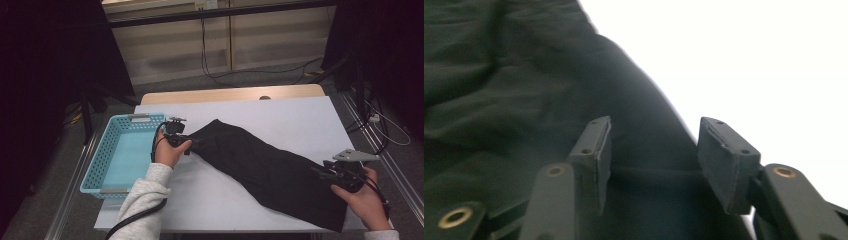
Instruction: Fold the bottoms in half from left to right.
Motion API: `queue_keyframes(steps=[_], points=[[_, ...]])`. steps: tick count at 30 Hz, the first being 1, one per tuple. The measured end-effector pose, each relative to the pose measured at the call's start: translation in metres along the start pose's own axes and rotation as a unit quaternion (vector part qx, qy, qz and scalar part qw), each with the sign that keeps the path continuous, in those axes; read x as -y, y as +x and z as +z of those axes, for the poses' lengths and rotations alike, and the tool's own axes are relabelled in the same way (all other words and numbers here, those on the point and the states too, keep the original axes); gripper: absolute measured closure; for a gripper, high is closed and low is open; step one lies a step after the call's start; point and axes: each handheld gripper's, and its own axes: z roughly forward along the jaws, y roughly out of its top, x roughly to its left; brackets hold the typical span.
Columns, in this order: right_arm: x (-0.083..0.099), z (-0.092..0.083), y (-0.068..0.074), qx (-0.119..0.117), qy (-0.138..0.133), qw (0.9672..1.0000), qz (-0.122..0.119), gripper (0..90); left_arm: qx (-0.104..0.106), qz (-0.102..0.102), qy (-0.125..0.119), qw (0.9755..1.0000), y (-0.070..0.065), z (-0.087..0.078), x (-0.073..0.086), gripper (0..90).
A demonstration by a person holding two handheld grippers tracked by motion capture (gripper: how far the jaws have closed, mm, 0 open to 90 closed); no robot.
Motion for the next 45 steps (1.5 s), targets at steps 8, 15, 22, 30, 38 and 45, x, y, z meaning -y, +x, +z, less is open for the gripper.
queue_keyframes(steps=[8, 15, 22, 30, 38, 45], points=[[0.011, 0.016, -0.020, 0.008, 0.024, 0.9994, 0.022, 67.0, -0.007, 0.005, -0.002, 1.0000, 0.001, 0.000, -0.003, 19.3], [0.013, 0.017, -0.025, 0.000, 0.014, 0.9996, 0.025, 88.6, -0.028, 0.007, -0.012, 0.9995, 0.010, 0.003, -0.007, 19.2], [0.008, 0.014, -0.023, -0.006, 0.006, 0.9996, 0.026, 65.7, -0.032, 0.012, -0.012, 0.9993, 0.015, 0.015, -0.012, 15.9], [0.000, 0.015, -0.007, -0.028, -0.010, 0.9995, 0.015, 46.9, -0.035, 0.015, -0.009, 0.9992, 0.014, 0.025, -0.014, 12.2], [-0.005, 0.018, 0.006, -0.051, -0.023, 0.9984, 0.008, 35.3, -0.030, 0.013, 0.008, 0.9994, 0.011, 0.034, -0.014, 9.2], [-0.004, 0.016, 0.010, -0.065, -0.032, 0.9974, -0.001, 32.8, -0.049, 0.014, 0.024, 0.9984, 0.006, 0.042, -0.013, 8.2]])
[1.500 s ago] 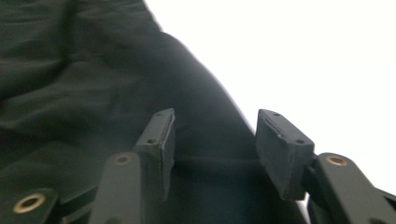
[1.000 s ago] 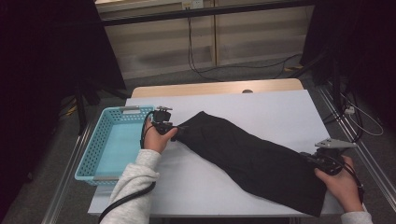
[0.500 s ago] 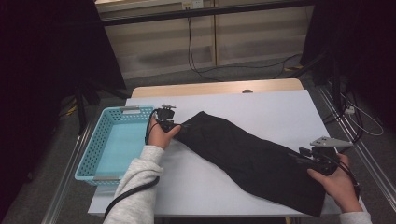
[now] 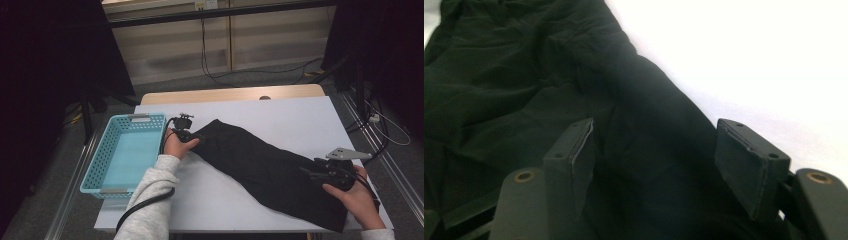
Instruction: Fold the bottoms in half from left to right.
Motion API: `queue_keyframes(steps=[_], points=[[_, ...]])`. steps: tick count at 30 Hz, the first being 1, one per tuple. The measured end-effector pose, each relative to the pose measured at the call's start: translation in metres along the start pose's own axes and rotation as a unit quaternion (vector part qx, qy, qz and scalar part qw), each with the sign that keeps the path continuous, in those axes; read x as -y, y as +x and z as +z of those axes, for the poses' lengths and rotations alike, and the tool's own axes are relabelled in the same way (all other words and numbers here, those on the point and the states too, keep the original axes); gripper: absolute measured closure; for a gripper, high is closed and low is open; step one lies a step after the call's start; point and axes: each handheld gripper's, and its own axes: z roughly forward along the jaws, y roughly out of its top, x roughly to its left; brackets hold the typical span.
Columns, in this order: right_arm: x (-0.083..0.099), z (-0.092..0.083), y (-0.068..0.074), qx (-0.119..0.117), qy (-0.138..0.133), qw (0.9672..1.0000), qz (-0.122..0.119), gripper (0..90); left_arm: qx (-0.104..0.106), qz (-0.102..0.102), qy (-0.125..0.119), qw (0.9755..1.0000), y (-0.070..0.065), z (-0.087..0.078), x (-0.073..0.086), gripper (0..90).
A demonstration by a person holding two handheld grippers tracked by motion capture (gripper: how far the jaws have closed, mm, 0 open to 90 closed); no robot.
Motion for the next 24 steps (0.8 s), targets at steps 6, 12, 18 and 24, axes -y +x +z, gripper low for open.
queue_keyframes(steps=[6, 12, 18, 24], points=[[0.001, 0.000, 0.005, -0.008, -0.004, 0.9999, -0.013, 31.2, -0.011, 0.011, -0.004, 0.9999, -0.003, 0.003, 0.002, 7.0], [0.002, -0.002, 0.005, -0.003, -0.003, 0.9999, -0.013, 30.9, -0.030, 0.027, -0.005, 0.9992, -0.008, 0.002, 0.005, 17.2], [0.003, -0.006, 0.004, -0.001, -0.007, 0.9999, -0.012, 30.5, -0.021, 0.031, -0.001, 0.9993, -0.020, -0.003, 0.005, 44.2], [0.002, -0.005, 0.007, -0.006, -0.005, 0.9998, -0.016, 29.7, -0.003, 0.027, 0.017, 0.9995, -0.027, -0.003, 0.001, 65.1]])
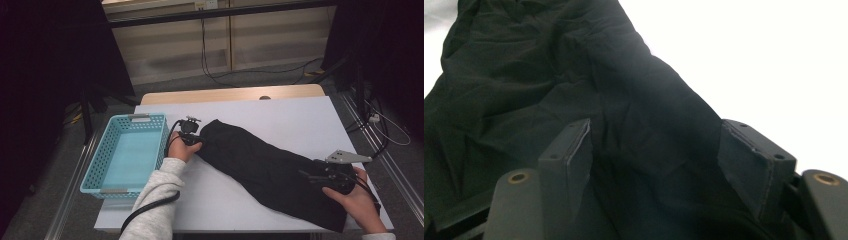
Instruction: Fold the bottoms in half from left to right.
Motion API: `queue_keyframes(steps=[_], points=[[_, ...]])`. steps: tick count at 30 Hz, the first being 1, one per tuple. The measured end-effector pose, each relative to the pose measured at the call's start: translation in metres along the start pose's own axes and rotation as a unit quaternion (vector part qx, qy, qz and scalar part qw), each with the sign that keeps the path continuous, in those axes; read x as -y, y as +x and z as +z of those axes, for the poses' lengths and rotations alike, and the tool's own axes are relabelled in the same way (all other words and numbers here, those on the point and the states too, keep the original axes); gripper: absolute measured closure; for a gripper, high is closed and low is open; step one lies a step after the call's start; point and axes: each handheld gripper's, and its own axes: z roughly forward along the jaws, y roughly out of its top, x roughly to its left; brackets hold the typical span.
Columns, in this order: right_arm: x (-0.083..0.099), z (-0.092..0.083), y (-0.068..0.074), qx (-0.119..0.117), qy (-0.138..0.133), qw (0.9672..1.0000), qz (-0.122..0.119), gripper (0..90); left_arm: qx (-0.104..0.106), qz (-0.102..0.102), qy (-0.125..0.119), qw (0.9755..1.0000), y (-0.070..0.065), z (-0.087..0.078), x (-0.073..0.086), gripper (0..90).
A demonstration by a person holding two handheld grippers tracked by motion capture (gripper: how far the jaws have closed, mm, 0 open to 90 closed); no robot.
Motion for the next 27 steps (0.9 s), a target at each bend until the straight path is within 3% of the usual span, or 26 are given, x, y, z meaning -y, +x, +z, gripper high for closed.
queue_keyframes(steps=[2, 5, 9, 10, 11, 13, 20, 27], points=[[-0.001, 0.000, 0.000, -0.001, -0.002, 1.0000, -0.001, 29.1, 0.007, -0.007, 0.006, 0.9999, -0.003, 0.000, -0.002, 75.4], [-0.001, 0.000, 0.000, -0.002, -0.004, 1.0000, 0.000, 26.8, 0.003, -0.006, 0.018, 0.9998, -0.007, 0.000, -0.005, 81.0], [-0.001, 0.000, 0.000, -0.004, -0.004, 1.0000, -0.001, 24.9, 0.004, -0.009, 0.024, 0.9997, -0.006, -0.001, -0.006, 82.9], [-0.001, 0.000, 0.000, -0.004, -0.005, 1.0000, 0.001, 23.7, 0.007, -0.025, 0.031, 0.9992, -0.004, -0.003, -0.008, 83.1], [-0.001, 0.000, 0.000, -0.004, -0.005, 1.0000, 0.001, 23.1, 0.007, -0.025, 0.031, 0.9992, -0.004, -0.003, -0.008, 83.4], [-0.001, 0.000, 0.000, -0.003, -0.004, 1.0000, 0.003, 21.8, 0.022, -0.055, 0.042, 0.9974, 0.003, -0.008, -0.009, 83.6], [-0.001, 0.002, -0.002, 0.001, -0.009, 0.9999, 0.010, 15.7, 0.017, -0.064, 0.020, 0.9976, 0.017, -0.031, -0.019, 83.8], [-0.003, 0.005, -0.001, -0.003, -0.011, 0.9999, 0.010, 14.3, 0.010, -0.066, 0.019, 0.9976, 0.026, -0.049, -0.026, 83.6]])
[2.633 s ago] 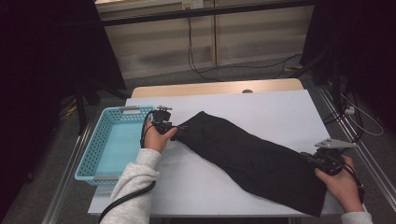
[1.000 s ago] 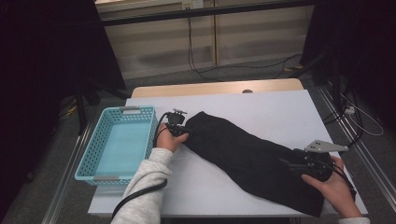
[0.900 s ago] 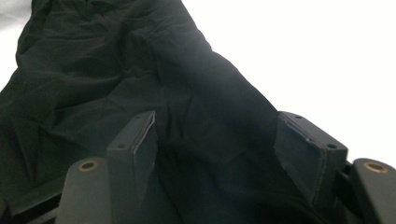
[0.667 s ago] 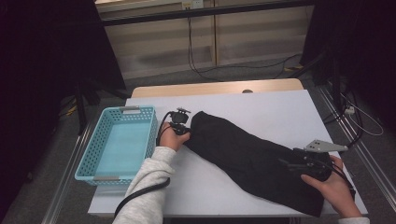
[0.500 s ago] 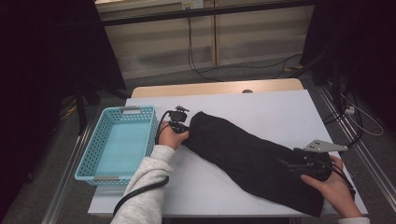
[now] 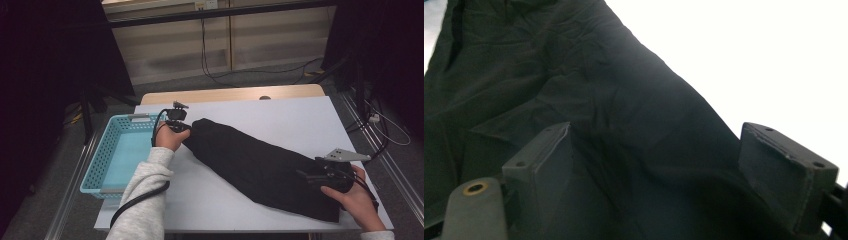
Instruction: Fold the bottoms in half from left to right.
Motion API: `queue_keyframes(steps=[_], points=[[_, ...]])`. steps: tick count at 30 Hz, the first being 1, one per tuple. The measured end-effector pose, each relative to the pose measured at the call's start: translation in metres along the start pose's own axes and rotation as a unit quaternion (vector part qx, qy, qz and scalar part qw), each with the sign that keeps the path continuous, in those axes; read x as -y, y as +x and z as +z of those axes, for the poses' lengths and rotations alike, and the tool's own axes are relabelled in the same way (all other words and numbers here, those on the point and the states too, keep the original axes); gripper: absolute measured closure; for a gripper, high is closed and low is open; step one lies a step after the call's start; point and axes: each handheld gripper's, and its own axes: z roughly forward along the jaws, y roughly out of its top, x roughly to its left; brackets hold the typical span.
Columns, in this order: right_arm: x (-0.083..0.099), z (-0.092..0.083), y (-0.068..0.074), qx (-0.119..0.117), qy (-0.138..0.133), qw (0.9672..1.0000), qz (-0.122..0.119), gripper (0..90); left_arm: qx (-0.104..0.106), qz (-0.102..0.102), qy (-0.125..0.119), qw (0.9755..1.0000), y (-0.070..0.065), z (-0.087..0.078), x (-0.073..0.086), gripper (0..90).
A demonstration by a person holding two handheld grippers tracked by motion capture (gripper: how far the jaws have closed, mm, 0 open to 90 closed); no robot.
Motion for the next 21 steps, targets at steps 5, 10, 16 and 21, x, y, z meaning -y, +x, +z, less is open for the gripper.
queue_keyframes(steps=[5, 10, 16, 21], points=[[0.000, 0.000, 0.000, 0.000, -0.002, 1.0000, 0.001, 13.6, -0.002, 0.001, 0.003, 1.0000, 0.001, -0.005, -0.001, 83.7], [0.000, 0.001, 0.001, -0.003, -0.001, 1.0000, -0.002, 13.1, -0.003, 0.002, 0.002, 1.0000, 0.003, -0.010, -0.005, 83.7], [0.001, 0.001, 0.001, -0.002, 0.001, 1.0000, 0.000, 12.9, -0.006, 0.003, 0.003, 1.0000, 0.003, -0.016, -0.009, 83.7], [0.001, 0.002, 0.002, -0.004, 0.002, 1.0000, 0.000, 12.7, -0.011, 0.001, 0.010, 0.9999, 0.007, -0.020, -0.009, 83.7]])
